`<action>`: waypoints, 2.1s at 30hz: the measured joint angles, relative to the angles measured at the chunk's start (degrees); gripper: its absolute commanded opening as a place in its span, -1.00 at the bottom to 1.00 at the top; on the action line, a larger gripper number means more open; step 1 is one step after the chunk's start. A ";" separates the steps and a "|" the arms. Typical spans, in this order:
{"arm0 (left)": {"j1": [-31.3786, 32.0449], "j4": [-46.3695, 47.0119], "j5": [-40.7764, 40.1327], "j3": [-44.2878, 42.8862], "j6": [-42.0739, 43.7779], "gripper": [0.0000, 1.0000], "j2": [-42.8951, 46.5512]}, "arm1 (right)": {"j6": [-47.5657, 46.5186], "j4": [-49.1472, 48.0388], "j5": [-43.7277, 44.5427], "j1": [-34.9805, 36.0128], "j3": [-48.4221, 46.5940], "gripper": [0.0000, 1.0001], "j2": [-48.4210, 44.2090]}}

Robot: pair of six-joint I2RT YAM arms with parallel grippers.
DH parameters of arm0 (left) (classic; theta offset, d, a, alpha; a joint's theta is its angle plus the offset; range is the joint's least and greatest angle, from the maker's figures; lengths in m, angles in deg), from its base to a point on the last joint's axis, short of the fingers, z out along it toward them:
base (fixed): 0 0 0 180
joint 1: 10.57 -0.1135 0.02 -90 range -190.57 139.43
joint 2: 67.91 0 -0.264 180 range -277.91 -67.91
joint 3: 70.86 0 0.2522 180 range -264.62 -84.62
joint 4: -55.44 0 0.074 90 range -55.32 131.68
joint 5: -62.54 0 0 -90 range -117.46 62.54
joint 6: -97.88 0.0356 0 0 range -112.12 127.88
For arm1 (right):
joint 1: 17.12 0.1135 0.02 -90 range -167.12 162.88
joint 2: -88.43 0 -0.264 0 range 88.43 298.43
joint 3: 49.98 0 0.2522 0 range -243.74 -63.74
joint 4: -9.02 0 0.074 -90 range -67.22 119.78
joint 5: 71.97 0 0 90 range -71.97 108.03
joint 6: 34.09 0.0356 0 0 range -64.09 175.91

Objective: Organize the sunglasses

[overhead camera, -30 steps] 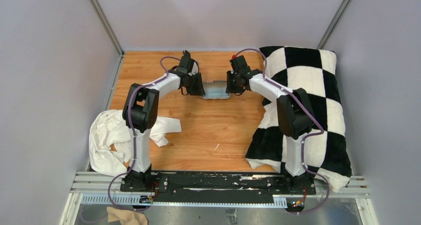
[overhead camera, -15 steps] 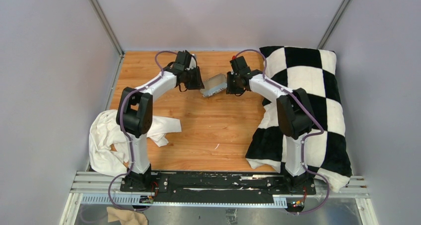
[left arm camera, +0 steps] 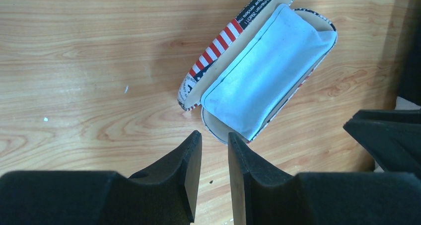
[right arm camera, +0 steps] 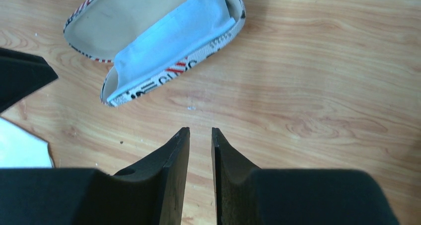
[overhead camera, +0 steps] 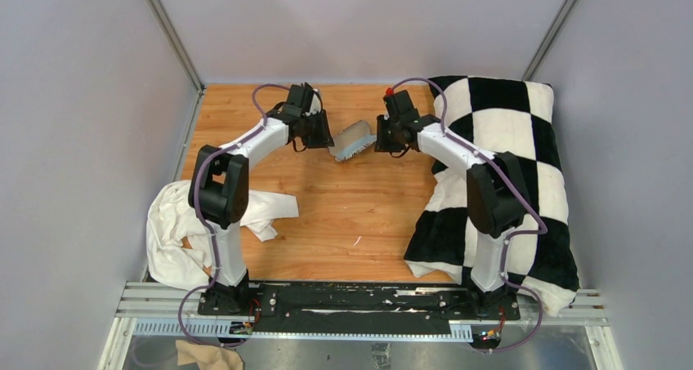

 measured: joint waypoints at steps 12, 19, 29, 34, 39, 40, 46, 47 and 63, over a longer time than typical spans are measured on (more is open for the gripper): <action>-5.05 -2.91 -1.07 -3.67 0.24 -0.21 2.21 | -1.25 -0.39 0.61 -0.26 11.80 -0.11 -9.64; -10.16 -5.70 -2.16 -20.06 1.77 0.22 -5.62 | -1.31 -0.35 1.16 -0.35 14.64 -0.09 -12.96; -13.64 -6.67 -0.04 -35.17 2.89 0.53 -22.84 | -1.29 -0.15 1.33 -0.37 14.64 -0.09 -13.27; -14.78 -4.33 4.20 -36.74 1.77 0.44 -27.80 | -1.29 0.46 1.31 -0.37 14.64 -0.09 -13.16; -15.67 -1.20 6.86 -37.92 0.28 0.23 -30.91 | -1.27 0.72 1.27 -0.37 14.64 -0.09 -12.50; -15.80 -0.61 7.28 -38.23 0.00 0.19 -31.50 | -1.27 0.74 1.27 -0.37 14.64 -0.09 -12.35; -16.31 1.88 9.53 -40.59 -1.33 -0.02 -34.58 | -1.27 1.03 1.22 -0.37 14.60 -0.09 -11.76; -16.35 2.19 9.70 -40.65 -1.44 -0.04 -34.75 | -1.27 1.11 1.22 -0.37 14.47 -0.09 -11.65; -16.46 6.91 11.80 -33.18 -2.38 -0.48 -31.80 | -0.98 1.20 0.70 -0.37 13.77 -0.12 -10.58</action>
